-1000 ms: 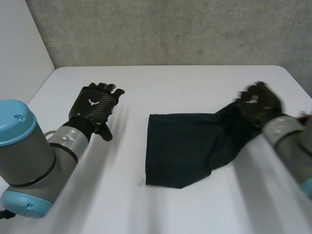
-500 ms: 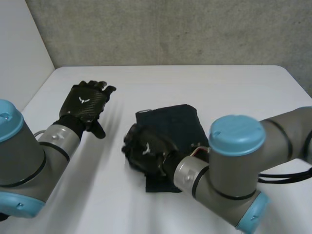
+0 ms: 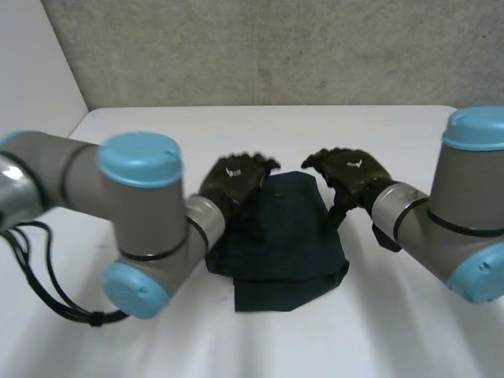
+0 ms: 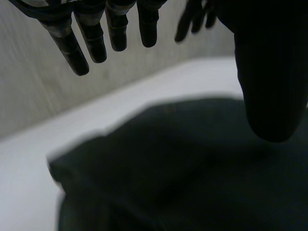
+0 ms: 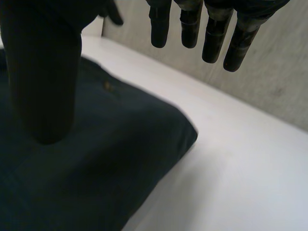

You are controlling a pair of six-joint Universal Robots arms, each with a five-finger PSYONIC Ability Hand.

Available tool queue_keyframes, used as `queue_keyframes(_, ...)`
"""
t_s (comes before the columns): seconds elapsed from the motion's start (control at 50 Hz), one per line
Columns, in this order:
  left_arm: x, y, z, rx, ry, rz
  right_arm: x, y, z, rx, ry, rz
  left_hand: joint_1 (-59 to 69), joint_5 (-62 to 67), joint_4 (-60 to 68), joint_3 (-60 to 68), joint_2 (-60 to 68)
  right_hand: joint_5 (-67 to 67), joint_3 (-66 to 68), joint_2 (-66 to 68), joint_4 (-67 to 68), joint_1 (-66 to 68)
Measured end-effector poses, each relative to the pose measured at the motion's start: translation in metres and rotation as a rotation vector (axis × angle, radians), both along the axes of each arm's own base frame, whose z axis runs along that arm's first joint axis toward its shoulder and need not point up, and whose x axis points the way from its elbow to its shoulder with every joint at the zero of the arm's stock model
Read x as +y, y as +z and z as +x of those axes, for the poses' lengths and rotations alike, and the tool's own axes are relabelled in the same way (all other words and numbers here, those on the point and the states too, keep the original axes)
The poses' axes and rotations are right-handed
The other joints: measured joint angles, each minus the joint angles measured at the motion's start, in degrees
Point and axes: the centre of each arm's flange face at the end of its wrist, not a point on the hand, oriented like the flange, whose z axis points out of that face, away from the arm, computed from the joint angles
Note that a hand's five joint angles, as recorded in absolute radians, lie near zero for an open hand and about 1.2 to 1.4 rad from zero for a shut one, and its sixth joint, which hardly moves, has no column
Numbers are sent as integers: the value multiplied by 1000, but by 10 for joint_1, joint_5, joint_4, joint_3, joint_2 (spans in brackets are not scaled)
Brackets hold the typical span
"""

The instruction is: Fold the shorts.

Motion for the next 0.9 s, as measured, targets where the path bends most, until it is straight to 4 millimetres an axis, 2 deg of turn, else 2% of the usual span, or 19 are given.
queue_keyframes(0.02,1,-11,-2,-36,20,30,-3,-7,1,13,3,21,0,0,0,0,0,0,0,0,0,0)
queue_keyframes(0.06,0,-17,-2,-56,36,44,-5,-12,2,22,5,34,0,0,0,0,0,0,0,0,0,0)
queue_keyframes(0.12,-3,-35,2,-133,116,74,-10,-31,7,49,20,75,0,0,0,0,0,0,0,0,0,0)
queue_keyframes(0.3,-1,-52,15,-222,186,105,-16,-66,13,171,75,98,0,0,0,0,0,0,0,0,0,-13)
queue_keyframes(0.44,7,-61,22,-274,169,124,-15,-76,12,258,108,71,7,0,0,0,2,0,0,-8,0,-27)
queue_keyframes(0.58,11,-66,27,-328,146,120,-14,-71,11,271,114,48,7,0,1,0,5,0,-3,-10,0,-31)
queue_keyframes(0.66,11,-51,27,-312,137,84,-14,-55,11,245,104,11,7,0,2,0,6,-4,-3,-10,0,-31)
queue_keyframes(0.72,10,-17,27,-252,139,15,-15,-28,10,194,77,-57,5,0,1,-1,5,-5,-3,-10,0,-31)
queue_keyframes(0.74,10,-8,27,-235,141,-4,-16,-14,9,163,58,-93,5,0,1,-1,5,-5,-3,-10,0,-31)
queue_keyframes(0.76,10,-2,28,-225,143,-14,-16,-8,9,151,49,-108,5,0,1,-1,5,-5,-3,-10,0,-31)
queue_keyframes(0.8,9,20,30,-182,155,-56,-17,15,6,101,7,-163,5,0,1,-1,5,-5,-3,-10,0,-31)
queue_keyframes(0.82,6,46,37,-135,177,-101,-18,42,1,42,-51,-224,4,-2,1,-1,4,-5,-3,-10,0,-31)
queue_keyframes(0.84,3,64,43,-100,200,-133,-18,60,-4,3,-93,-263,4,-2,1,-1,4,-5,-3,-10,0,-31)
queue_keyframes(0.88,0,83,51,-65,223,-163,-18,80,-11,-35,-138,-302,4,-2,1,-1,4,-5,-3,-10,0,-31)
queue_keyframes(0.9,-4,111,65,-14,258,-202,-16,109,-24,-91,-213,-361,4,-2,1,-1,4,-5,-3,-10,0,-31)
